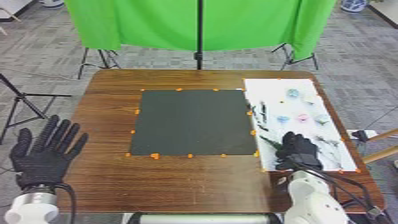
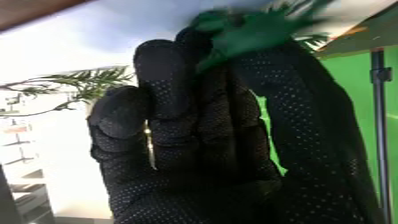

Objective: Arrange flowers

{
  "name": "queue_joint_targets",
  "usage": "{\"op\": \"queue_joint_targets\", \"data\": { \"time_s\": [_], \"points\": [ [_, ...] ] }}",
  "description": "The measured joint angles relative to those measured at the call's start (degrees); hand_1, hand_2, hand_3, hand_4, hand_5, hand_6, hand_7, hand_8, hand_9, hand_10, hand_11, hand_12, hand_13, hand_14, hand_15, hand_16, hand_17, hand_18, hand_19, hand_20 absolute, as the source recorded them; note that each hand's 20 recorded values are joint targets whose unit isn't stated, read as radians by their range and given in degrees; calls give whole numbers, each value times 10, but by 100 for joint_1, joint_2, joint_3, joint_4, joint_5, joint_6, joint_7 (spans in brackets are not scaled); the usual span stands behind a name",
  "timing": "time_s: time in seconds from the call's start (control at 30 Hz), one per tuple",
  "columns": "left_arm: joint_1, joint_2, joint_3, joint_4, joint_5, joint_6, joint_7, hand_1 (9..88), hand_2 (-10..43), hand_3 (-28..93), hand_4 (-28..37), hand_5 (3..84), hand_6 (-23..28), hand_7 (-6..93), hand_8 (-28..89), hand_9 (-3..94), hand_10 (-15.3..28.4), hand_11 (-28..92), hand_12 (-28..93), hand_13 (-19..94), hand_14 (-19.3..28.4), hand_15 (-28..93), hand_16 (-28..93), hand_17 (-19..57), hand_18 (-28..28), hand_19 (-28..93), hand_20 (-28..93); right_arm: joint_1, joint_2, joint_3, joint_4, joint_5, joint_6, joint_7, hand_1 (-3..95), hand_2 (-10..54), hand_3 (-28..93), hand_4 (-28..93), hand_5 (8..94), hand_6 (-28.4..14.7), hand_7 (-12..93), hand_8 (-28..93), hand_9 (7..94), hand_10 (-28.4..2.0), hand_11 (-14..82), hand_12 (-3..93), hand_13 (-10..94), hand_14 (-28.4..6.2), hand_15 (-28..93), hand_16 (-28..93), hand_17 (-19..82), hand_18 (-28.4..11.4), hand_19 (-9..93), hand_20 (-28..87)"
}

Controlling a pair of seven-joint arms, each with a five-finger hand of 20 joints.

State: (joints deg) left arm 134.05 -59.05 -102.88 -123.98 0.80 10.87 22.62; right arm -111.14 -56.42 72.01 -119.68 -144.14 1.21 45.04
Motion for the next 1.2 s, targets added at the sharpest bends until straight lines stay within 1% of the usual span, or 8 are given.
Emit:
{"op": "queue_joint_targets", "data": {
  "time_s": [0.17, 0.47, 0.83, 0.9, 0.97, 1.0, 1.07, 1.2],
  "points": [
    [21, 0, -49, 1, -20, -17, 7, 212, 95, 748, -283, 395, 68, 128, -83, 345, 144, 198, 129, 258, 140, 327, -30, -57, 145, 326, 165, -30, 41, 2, 6, 42, 219, 26, 946, -95, -273, 441, 759, -7, 366, 165, 871, -107, 157, 530, 760, -63, 490, 442, 413, -241, 875, 402],
    [37, -7, -40, 1, -25, -35, -1, 212, 96, 747, -283, 397, 68, 127, -82, 346, 145, 198, 129, 259, 141, 328, -31, -58, 145, 326, 165, -237, 307, -155, -88, 38, 1222, 81, 946, -95, -282, 484, 765, -10, 357, 188, 874, -112, 160, 531, 764, -67, 495, 442, 417, -247, 885, 400],
    [35, -5, -38, 7, -70, -43, -1, 212, 96, 746, -283, 398, 70, 125, -81, 347, 146, 197, 129, 260, 142, 332, -31, -58, 146, 327, 165, -83, 569, -202, -640, 192, 1479, 96, 946, -95, -282, 503, 755, -8, 363, 212, 868, -111, 166, 537, 764, -70, 504, 439, 420, -249, 889, 394],
    [36, -2, -38, 8, -80, -46, 0, 212, 96, 746, -283, 398, 70, 125, -81, 347, 146, 197, 129, 260, 142, 332, -31, -58, 146, 327, 165, -24, 593, -229, -665, 194, 1464, 142, 904, -95, -283, 500, 715, -25, 367, 201, 824, -125, 174, 518, 724, -89, 530, 398, 410, -251, 898, 367],
    [35, 1, -38, 10, -86, -48, 0, 213, 97, 746, -283, 398, 70, 125, -81, 347, 146, 197, 129, 260, 142, 332, -31, -58, 146, 327, 165, 24, 594, -221, -744, 215, 1277, 301, 859, -95, -283, 472, 660, -46, 360, 184, 737, -161, 275, 424, 678, -127, 581, 315, 401, -254, 910, 341],
    [34, 2, -38, 11, -87, -49, -1, 213, 97, 746, -283, 398, 70, 125, -81, 347, 146, 197, 129, 260, 142, 332, -31, -58, 146, 327, 165, 43, 593, -208, -804, 257, 1066, 427, 731, -95, -10, 303, 631, -58, 364, 114, 692, -181, 328, 361, 650, -142, 606, 283, 398, -255, 910, 349],
    [30, 3, -38, 17, -89, -50, -2, 213, 97, 745, -283, 398, 69, 125, -81, 347, 146, 197, 129, 260, 142, 333, -31, -58, 146, 327, 165, 68, 586, -181, -893, 402, 526, 675, 460, -95, 635, -184, 562, -97, 367, -90, 597, -224, 379, 307, 595, -169, 635, 252, 389, -264, 917, 347],
    [34, 3, -38, 20, -105, -50, -4, 214, 97, 745, -283, 398, 69, 126, -81, 348, 146, 197, 129, 260, 142, 332, -32, -58, 146, 327, 165, 54, 555, -170, -903, 482, -217, 870, 412, -95, 667, -254, 526, -138, 276, -83, 517, -257, 364, 294, 541, -192, 655, 228, 376, -274, 930, 324]
  ]
}}
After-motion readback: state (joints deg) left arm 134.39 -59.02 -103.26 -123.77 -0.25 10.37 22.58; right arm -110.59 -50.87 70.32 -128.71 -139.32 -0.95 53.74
